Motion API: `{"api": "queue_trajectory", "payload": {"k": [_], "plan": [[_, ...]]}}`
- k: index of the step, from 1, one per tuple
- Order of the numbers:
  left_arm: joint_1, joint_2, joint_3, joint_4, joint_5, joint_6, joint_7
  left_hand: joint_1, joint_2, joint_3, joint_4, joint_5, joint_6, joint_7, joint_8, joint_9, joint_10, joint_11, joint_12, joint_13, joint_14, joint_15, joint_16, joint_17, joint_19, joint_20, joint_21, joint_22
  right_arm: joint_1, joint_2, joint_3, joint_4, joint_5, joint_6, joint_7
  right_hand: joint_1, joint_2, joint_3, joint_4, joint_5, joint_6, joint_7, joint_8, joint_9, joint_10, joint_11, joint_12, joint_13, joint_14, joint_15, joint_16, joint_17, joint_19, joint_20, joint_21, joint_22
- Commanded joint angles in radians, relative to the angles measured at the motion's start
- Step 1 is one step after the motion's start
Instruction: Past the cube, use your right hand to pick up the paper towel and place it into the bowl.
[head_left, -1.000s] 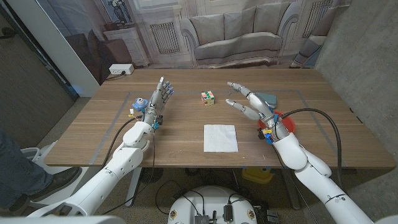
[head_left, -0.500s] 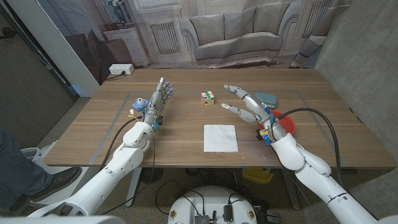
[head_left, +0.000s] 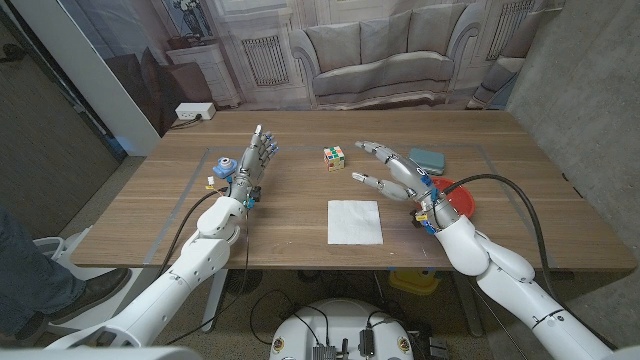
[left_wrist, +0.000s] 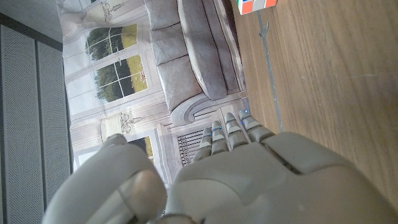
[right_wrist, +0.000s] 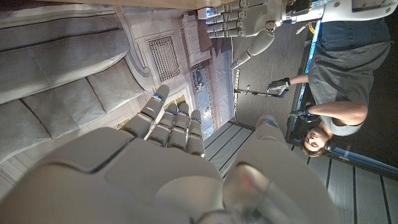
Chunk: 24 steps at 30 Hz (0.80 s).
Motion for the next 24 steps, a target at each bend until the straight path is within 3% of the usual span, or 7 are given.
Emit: {"api": "queue_trajectory", "payload": {"k": [1, 24], "plan": [[-0.002, 0.001, -0.003, 0.003, -0.003, -0.002, -0.005, 0.002, 0.008, -0.007, 0.003, 0.005, 0.006, 0.007, -0.004, 0.003, 0.007, 0.007, -0.003, 0.001, 0.005, -0.001, -0.002, 0.001, 0.004, -0.001, 0.000, 0.005, -0.006, -0.039, -0.031, -0.029, -0.031, -0.060, -0.007, 0.008, 0.003, 0.005, -0.006, 0.006, 0.011, -0.005, 0.001, 0.002, 0.012, -0.004, 0.005, 0.004, 0.008, -0.023, -0.004, 0.003, 0.005, -0.060, -0.005, 0.004], [-0.013, -0.010, 0.005, 0.011, -0.001, 0.003, -0.005, 0.004, 0.011, -0.012, 0.002, 0.006, 0.007, 0.005, -0.005, 0.003, 0.006, 0.005, -0.004, 0.001, 0.005, 0.000, -0.002, 0.001, 0.003, -0.001, 0.000, 0.005, -0.012, -0.098, -0.069, -0.062, -0.040, -0.130, 0.029, 0.019, 0.009, 0.009, -0.012, 0.013, 0.021, -0.012, 0.001, 0.002, 0.012, -0.007, 0.002, 0.004, 0.008, -0.025, -0.006, 0.004, 0.005, -0.055, -0.020, 0.005]]}}
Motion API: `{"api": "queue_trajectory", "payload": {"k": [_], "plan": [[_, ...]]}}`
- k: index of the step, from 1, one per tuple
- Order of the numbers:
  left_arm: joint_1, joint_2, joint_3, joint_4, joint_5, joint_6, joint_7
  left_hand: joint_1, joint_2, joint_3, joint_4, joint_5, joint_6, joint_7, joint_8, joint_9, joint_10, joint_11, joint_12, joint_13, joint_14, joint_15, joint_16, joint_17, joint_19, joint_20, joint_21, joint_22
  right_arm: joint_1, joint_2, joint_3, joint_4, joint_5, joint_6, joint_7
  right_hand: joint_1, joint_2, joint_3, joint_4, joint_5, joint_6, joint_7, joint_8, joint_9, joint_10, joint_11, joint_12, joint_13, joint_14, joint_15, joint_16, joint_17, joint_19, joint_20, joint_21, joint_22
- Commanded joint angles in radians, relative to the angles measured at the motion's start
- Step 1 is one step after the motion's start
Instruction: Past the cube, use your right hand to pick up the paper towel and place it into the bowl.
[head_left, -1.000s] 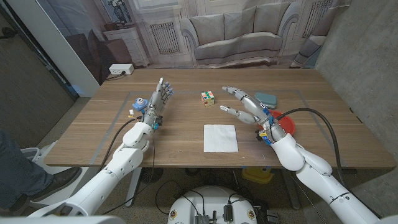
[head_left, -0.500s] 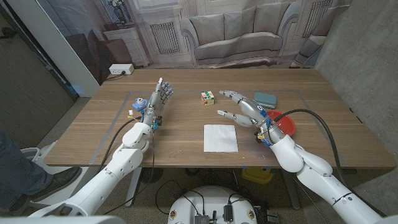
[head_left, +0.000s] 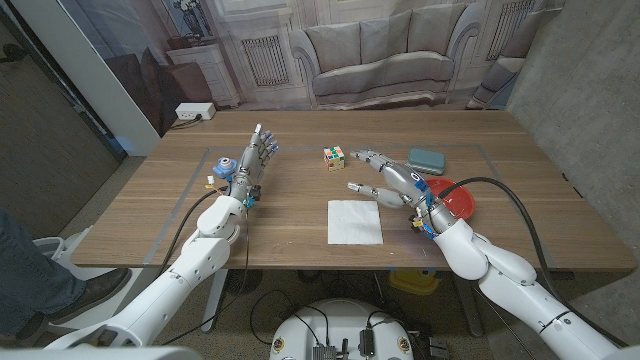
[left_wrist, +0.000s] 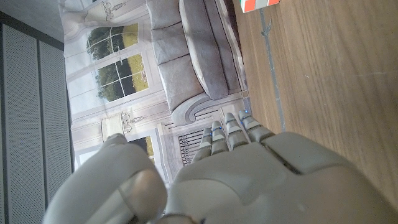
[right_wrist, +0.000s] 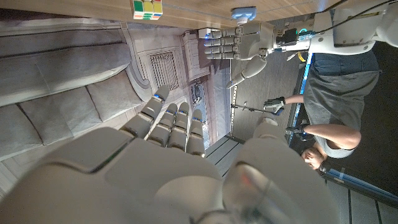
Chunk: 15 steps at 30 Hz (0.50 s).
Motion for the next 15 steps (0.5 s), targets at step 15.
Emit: {"api": "queue_trajectory", "payload": {"k": [15], "plan": [[-0.001, 0.004, 0.008, -0.012, 0.005, 0.022, 0.007, 0.000, 0.008, -0.006, 0.001, 0.006, 0.007, 0.004, 0.000, 0.003, 0.009, 0.002, -0.004, 0.001, 0.005, -0.002, -0.003, 0.001, 0.004, 0.000, 0.000, 0.005, -0.005, -0.062, -0.042, -0.039, -0.019, -0.065, 0.064, 0.009, 0.006, 0.000, -0.010, 0.009, 0.016, -0.002, 0.001, 0.002, 0.004, -0.005, 0.001, 0.005, 0.005, -0.026, -0.005, 0.002, 0.003, -0.054, -0.013, 0.006]]}}
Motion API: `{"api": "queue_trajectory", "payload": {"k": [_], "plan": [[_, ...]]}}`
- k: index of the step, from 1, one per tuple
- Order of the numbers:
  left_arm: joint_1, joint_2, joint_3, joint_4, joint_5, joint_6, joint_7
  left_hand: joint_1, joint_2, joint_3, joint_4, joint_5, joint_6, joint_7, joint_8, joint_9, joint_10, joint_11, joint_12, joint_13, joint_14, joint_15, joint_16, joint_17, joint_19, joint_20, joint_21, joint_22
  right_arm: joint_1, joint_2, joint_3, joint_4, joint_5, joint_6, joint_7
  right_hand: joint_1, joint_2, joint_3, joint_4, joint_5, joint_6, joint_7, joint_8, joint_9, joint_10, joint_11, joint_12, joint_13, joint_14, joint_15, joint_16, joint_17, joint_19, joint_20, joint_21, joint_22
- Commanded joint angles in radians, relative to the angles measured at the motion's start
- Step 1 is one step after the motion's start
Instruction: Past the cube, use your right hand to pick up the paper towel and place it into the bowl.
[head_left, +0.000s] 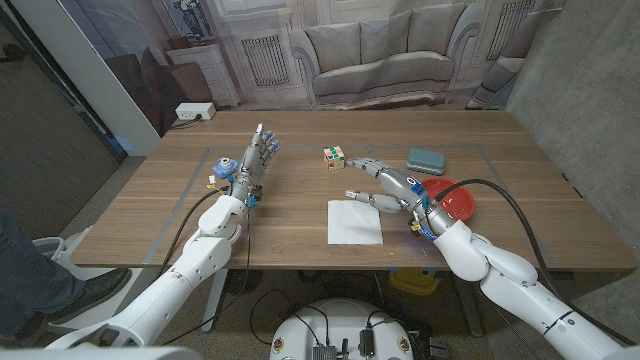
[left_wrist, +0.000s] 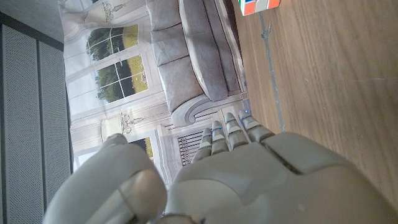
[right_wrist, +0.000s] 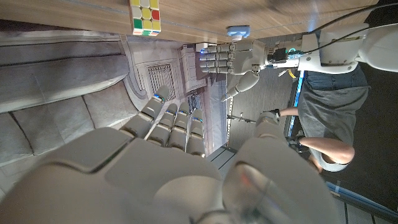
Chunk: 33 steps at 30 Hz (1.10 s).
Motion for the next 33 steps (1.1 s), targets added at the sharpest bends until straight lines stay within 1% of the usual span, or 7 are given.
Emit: {"api": "queue_trajectory", "payload": {"k": [1, 9, 10, 13, 19, 29, 33], "plan": [[0.002, 0.008, 0.004, -0.015, 0.005, 0.019, 0.006, 0.000, 0.008, -0.007, 0.001, 0.006, 0.007, 0.004, 0.000, 0.003, 0.009, 0.003, -0.004, 0.001, 0.005, -0.002, -0.003, 0.001, 0.004, 0.000, 0.000, 0.005, -0.004, -0.028, -0.017, -0.021, -0.013, -0.029, 0.033, 0.006, 0.002, 0.003, -0.008, 0.005, 0.017, -0.003, 0.001, 0.002, 0.004, -0.005, 0.001, 0.005, 0.005, -0.027, -0.001, 0.002, 0.003, -0.054, -0.009, 0.006], [-0.007, 0.007, 0.007, -0.018, 0.006, 0.023, 0.004, 0.001, 0.009, -0.008, 0.001, 0.006, 0.008, 0.004, 0.000, 0.003, 0.009, 0.004, -0.005, 0.001, 0.007, -0.002, -0.002, 0.002, 0.003, 0.000, -0.001, 0.005, -0.013, -0.044, -0.015, -0.036, -0.034, -0.048, 0.027, 0.006, 0.001, 0.002, -0.008, 0.007, 0.020, -0.003, 0.001, 0.003, 0.004, -0.006, 0.000, 0.005, 0.005, -0.027, -0.001, 0.002, 0.003, -0.054, -0.012, 0.006], [-0.008, 0.006, 0.008, -0.019, 0.007, 0.025, 0.005, 0.001, 0.009, -0.008, 0.001, 0.006, 0.007, 0.005, 0.000, 0.003, 0.009, 0.002, -0.005, 0.002, 0.007, -0.001, -0.002, 0.002, 0.003, 0.000, -0.001, 0.005, -0.013, -0.046, -0.014, -0.036, -0.036, -0.049, 0.027, 0.006, 0.001, 0.002, -0.008, 0.007, 0.020, -0.004, 0.001, 0.003, 0.006, -0.002, 0.000, 0.005, 0.004, -0.027, -0.001, 0.002, 0.003, -0.053, -0.013, 0.006], [-0.012, 0.005, 0.010, -0.024, 0.009, 0.029, 0.010, 0.001, 0.010, -0.008, 0.001, 0.006, 0.008, 0.005, 0.000, 0.003, 0.009, 0.002, -0.005, 0.002, 0.008, -0.001, -0.002, 0.002, 0.004, 0.000, 0.000, 0.005, -0.013, -0.055, -0.013, -0.036, -0.042, -0.050, 0.024, 0.006, 0.001, 0.001, -0.008, 0.008, 0.020, -0.004, 0.001, 0.003, 0.005, -0.007, 0.000, 0.005, 0.004, -0.027, -0.002, 0.003, 0.003, -0.053, -0.015, 0.006], [-0.020, 0.005, 0.013, -0.034, 0.015, 0.041, 0.021, 0.001, 0.011, -0.010, 0.000, 0.006, 0.009, 0.004, 0.000, 0.003, 0.010, 0.002, -0.005, 0.002, 0.008, -0.001, -0.002, 0.002, 0.003, 0.000, -0.001, 0.005, -0.009, -0.078, -0.015, -0.046, -0.070, -0.071, 0.043, 0.007, 0.001, 0.001, -0.009, 0.009, 0.026, -0.007, 0.002, 0.003, 0.003, -0.005, -0.002, 0.005, -0.001, -0.025, -0.003, 0.003, -0.003, -0.050, -0.021, 0.007], [-0.042, -0.021, 0.017, -0.001, 0.004, 0.031, 0.010, 0.002, 0.012, -0.012, 0.000, 0.006, 0.011, 0.004, 0.000, 0.003, 0.011, 0.004, -0.004, 0.002, 0.010, -0.001, -0.002, 0.001, 0.003, 0.001, -0.001, 0.005, 0.006, -0.104, -0.022, -0.057, -0.088, -0.096, 0.071, 0.013, 0.003, 0.003, -0.012, 0.013, 0.039, -0.020, 0.004, 0.003, -0.006, -0.013, -0.007, 0.005, -0.011, -0.024, -0.007, 0.003, -0.011, -0.046, -0.033, 0.007], [-0.038, -0.026, 0.013, -0.002, -0.005, 0.031, 0.011, 0.002, 0.012, -0.012, 0.000, 0.006, 0.011, 0.004, 0.000, 0.003, 0.011, 0.003, -0.005, 0.002, 0.009, -0.001, -0.002, 0.001, 0.003, 0.000, -0.001, 0.005, 0.008, -0.106, -0.023, -0.059, -0.077, -0.104, 0.081, 0.015, 0.004, 0.003, -0.012, 0.014, 0.040, -0.022, 0.004, 0.003, -0.004, -0.009, -0.006, 0.005, -0.013, -0.024, -0.007, 0.003, -0.012, -0.046, -0.035, 0.008]]}}
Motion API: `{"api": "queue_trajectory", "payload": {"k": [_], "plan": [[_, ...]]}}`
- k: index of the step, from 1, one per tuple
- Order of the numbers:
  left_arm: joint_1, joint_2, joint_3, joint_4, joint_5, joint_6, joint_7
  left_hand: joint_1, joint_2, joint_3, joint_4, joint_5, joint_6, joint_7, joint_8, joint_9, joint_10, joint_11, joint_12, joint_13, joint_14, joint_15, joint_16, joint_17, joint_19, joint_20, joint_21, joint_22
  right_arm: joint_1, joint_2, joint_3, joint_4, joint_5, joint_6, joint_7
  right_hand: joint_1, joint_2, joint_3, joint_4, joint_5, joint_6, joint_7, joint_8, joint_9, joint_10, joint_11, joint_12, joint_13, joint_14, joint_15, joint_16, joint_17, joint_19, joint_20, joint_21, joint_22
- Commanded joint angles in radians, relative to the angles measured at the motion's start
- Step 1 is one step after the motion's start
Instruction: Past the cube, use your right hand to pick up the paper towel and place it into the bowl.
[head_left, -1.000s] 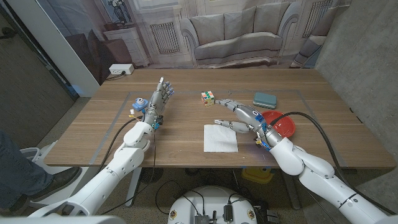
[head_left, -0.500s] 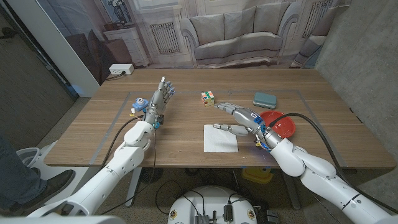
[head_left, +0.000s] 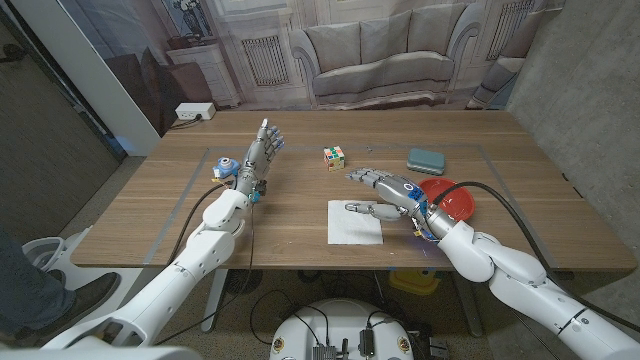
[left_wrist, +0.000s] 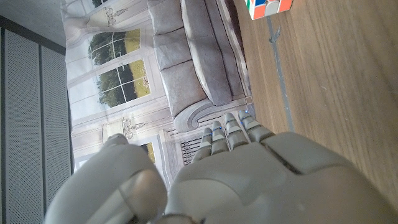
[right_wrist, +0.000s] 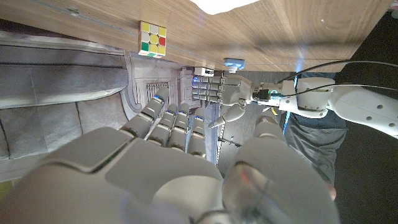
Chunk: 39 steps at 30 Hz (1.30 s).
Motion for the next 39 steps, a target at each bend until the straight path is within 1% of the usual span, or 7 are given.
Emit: {"api": "queue_trajectory", "payload": {"k": [1, 7, 13, 15, 19, 28, 39], "plan": [[-0.006, -0.017, -0.002, 0.015, -0.018, 0.000, -0.003, 0.005, 0.004, -0.004, 0.000, 0.006, 0.006, -0.002, 0.000, 0.003, 0.012, 0.002, -0.001, 0.002, 0.009, -0.002, -0.002, 0.002, 0.003, 0.001, -0.001, 0.005, 0.011, -0.018, -0.006, -0.009, 0.004, -0.028, 0.032, 0.012, 0.001, 0.004, -0.005, 0.007, 0.010, -0.002, 0.004, 0.003, 0.002, -0.005, -0.001, 0.005, -0.007, -0.023, 0.000, 0.003, -0.005, -0.045, -0.003, 0.002], [-0.012, -0.003, -0.004, 0.020, -0.029, 0.017, -0.025, 0.005, 0.005, -0.005, 0.000, 0.006, 0.008, -0.001, 0.001, 0.003, 0.013, 0.003, 0.000, 0.002, 0.009, -0.002, -0.002, 0.002, 0.003, 0.001, -0.001, 0.005, 0.019, -0.002, -0.027, -0.011, -0.019, -0.069, 0.042, 0.017, 0.003, 0.005, -0.007, 0.009, 0.010, -0.003, 0.002, 0.003, 0.002, -0.004, -0.001, 0.006, -0.009, -0.021, 0.000, 0.003, -0.005, -0.043, -0.007, 0.003], [-0.031, 0.018, 0.000, 0.020, -0.026, 0.045, -0.047, 0.005, 0.005, -0.006, 0.000, 0.006, 0.008, -0.001, 0.001, 0.003, 0.013, 0.003, 0.000, 0.002, 0.009, -0.002, -0.002, 0.002, 0.003, 0.001, -0.001, 0.005, 0.016, 0.012, -0.055, -0.012, -0.060, -0.104, 0.019, 0.020, 0.004, 0.006, -0.008, 0.011, 0.005, -0.002, -0.001, 0.003, 0.002, -0.003, -0.001, 0.006, -0.010, -0.021, 0.000, 0.003, -0.007, -0.042, -0.011, 0.003], [-0.033, 0.024, -0.001, 0.018, -0.027, 0.052, -0.050, 0.005, 0.005, -0.007, 0.000, 0.006, 0.008, -0.001, 0.000, 0.003, 0.013, -0.003, -0.001, 0.002, 0.009, -0.002, -0.002, 0.002, 0.003, 0.002, -0.001, 0.005, 0.015, 0.012, -0.063, -0.013, -0.063, -0.108, 0.017, 0.021, 0.004, 0.007, -0.009, 0.011, 0.004, -0.003, -0.001, 0.003, 0.001, -0.003, -0.002, 0.006, -0.011, -0.022, 0.000, 0.003, -0.008, -0.041, -0.013, 0.003], [-0.034, 0.030, -0.003, 0.019, -0.031, 0.055, -0.059, 0.006, 0.006, -0.007, 0.000, 0.005, 0.008, 0.000, 0.000, 0.003, 0.013, 0.000, -0.001, 0.002, 0.009, -0.002, -0.002, 0.002, 0.003, 0.001, -0.001, 0.005, 0.014, 0.005, -0.076, -0.021, -0.069, -0.117, 0.027, 0.022, 0.005, 0.007, -0.009, 0.012, 0.000, -0.004, -0.003, 0.003, 0.000, -0.005, -0.003, 0.006, -0.014, -0.021, -0.001, 0.003, -0.009, -0.041, -0.015, 0.003], [-0.034, 0.026, -0.008, 0.033, -0.040, 0.039, -0.080, 0.006, 0.007, -0.009, -0.001, 0.005, 0.008, -0.002, 0.000, 0.003, 0.012, 0.003, -0.002, 0.002, 0.009, -0.001, -0.003, 0.002, 0.003, 0.001, -0.001, 0.005, 0.039, -0.001, -0.112, -0.014, -0.080, -0.125, 0.058, 0.026, 0.006, 0.008, -0.011, 0.014, -0.002, -0.004, -0.005, 0.004, -0.002, -0.006, -0.004, 0.006, -0.016, -0.021, -0.001, 0.003, -0.009, -0.041, -0.019, 0.003], [-0.034, 0.017, -0.009, 0.045, -0.044, 0.027, -0.088, 0.007, 0.008, -0.011, -0.001, 0.005, 0.010, -0.001, 0.000, 0.003, 0.013, 0.003, -0.001, 0.002, 0.009, -0.001, -0.003, 0.002, 0.004, 0.000, -0.001, 0.005, 0.033, -0.012, -0.119, -0.021, -0.090, -0.153, 0.062, 0.032, 0.009, 0.010, -0.013, 0.016, -0.002, -0.006, -0.006, 0.004, -0.001, -0.009, -0.004, 0.006, -0.017, -0.022, 0.000, 0.003, -0.010, -0.041, -0.025, 0.004]]}}
